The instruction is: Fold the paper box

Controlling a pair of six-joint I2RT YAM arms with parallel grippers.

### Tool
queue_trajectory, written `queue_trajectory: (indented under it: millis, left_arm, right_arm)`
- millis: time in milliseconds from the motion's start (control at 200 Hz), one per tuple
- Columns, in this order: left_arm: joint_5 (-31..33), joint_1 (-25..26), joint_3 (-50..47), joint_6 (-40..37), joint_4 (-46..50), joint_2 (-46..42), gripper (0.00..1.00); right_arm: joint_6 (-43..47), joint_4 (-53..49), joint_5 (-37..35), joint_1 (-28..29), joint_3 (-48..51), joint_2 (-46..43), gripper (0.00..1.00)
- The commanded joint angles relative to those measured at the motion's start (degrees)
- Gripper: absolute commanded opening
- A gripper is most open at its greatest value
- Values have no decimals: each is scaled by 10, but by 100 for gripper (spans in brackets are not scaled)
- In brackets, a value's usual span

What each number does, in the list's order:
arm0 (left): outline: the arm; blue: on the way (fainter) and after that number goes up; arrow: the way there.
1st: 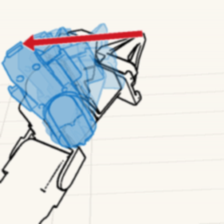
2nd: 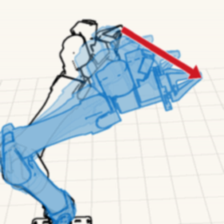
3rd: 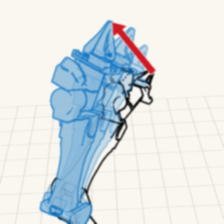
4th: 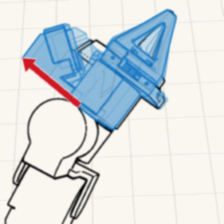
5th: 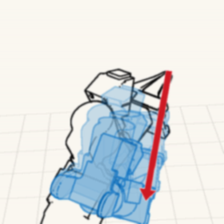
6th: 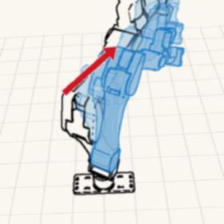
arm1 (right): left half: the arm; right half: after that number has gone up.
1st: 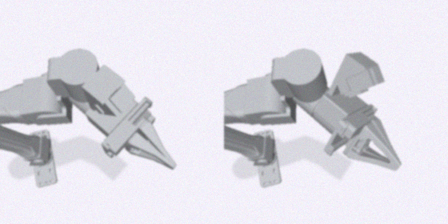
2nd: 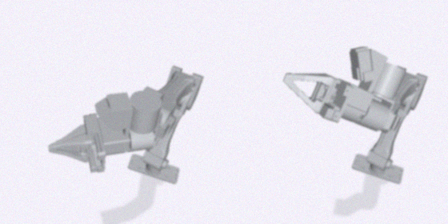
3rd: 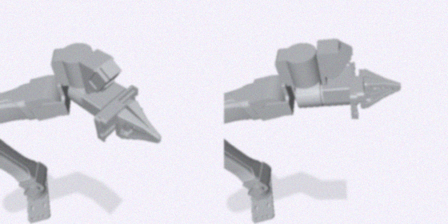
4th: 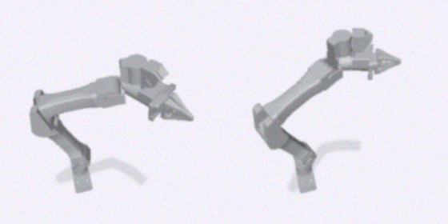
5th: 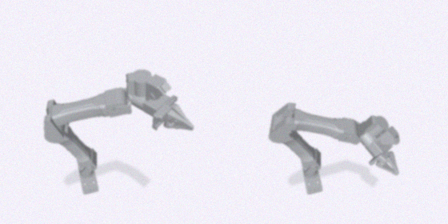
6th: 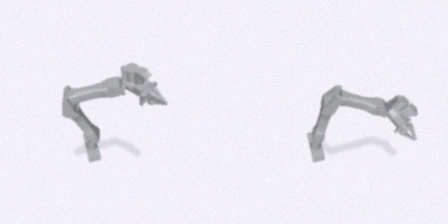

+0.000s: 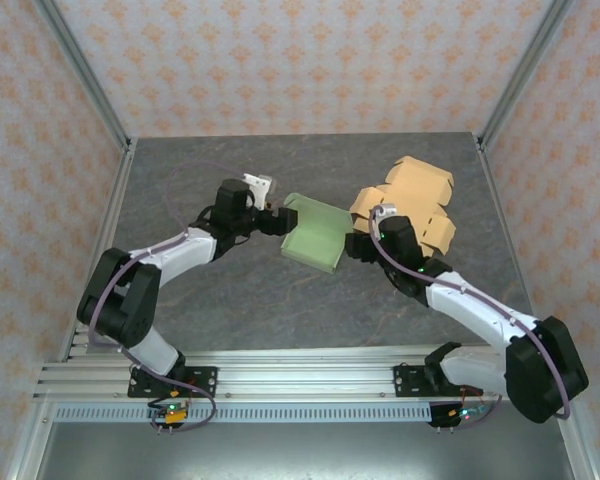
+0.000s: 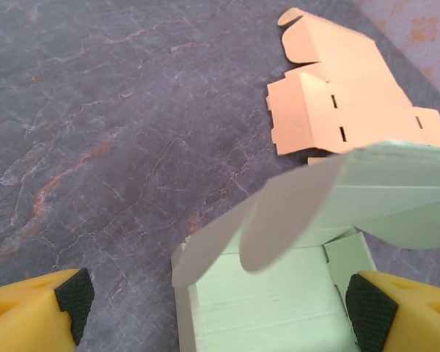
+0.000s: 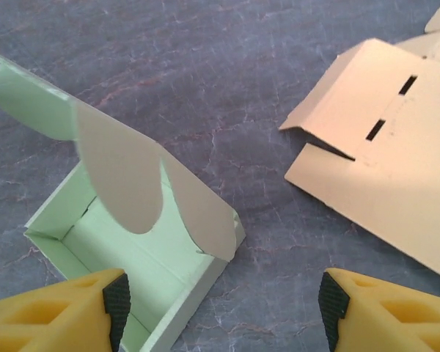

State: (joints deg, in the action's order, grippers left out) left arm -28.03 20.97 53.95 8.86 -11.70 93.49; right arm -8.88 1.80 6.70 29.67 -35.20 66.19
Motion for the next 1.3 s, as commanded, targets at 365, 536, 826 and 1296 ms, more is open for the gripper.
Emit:
queue_trajectory:
  millis: [365, 536, 826, 1296]
  left_arm:
    - [-39, 12, 62, 5, 6, 40, 51]
    - [-57, 29, 53, 41, -9, 39, 46]
    - [-44, 36, 33, 92, -20, 32, 45]
    - [-34, 56, -15, 258, -106, 34, 46]
  right_arm:
    - [-40, 23, 88, -31, -112, 124, 51]
    - [-62, 22, 130, -32, -127, 140, 38]
    - [-114, -18, 88, -32, -121, 142, 49]
    - [-208, -53, 91, -12, -132, 146, 38]
